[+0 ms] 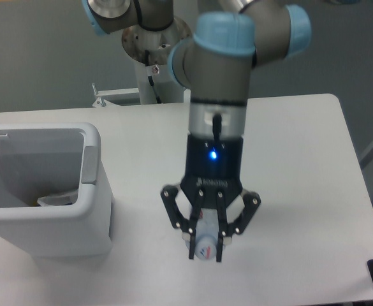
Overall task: Place the trash in the trash can
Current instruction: 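Lift the bottle and carry it over the trash bin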
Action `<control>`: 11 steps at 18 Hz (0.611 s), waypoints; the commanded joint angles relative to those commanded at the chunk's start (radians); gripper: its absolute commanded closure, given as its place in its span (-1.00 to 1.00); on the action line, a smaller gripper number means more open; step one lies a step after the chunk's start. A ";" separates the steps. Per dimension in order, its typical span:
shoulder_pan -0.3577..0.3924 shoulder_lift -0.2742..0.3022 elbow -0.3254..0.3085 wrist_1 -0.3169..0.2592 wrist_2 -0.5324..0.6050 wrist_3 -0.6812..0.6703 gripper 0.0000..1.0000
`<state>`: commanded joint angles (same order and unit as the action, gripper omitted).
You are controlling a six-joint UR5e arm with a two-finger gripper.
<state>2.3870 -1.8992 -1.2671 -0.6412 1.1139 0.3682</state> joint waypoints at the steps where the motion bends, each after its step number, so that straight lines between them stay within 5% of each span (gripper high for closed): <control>1: -0.014 0.011 0.000 0.000 -0.017 0.000 0.48; 11: -0.135 0.072 0.003 0.014 -0.037 0.002 0.49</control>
<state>2.2520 -1.8270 -1.2640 -0.6275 1.0769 0.3697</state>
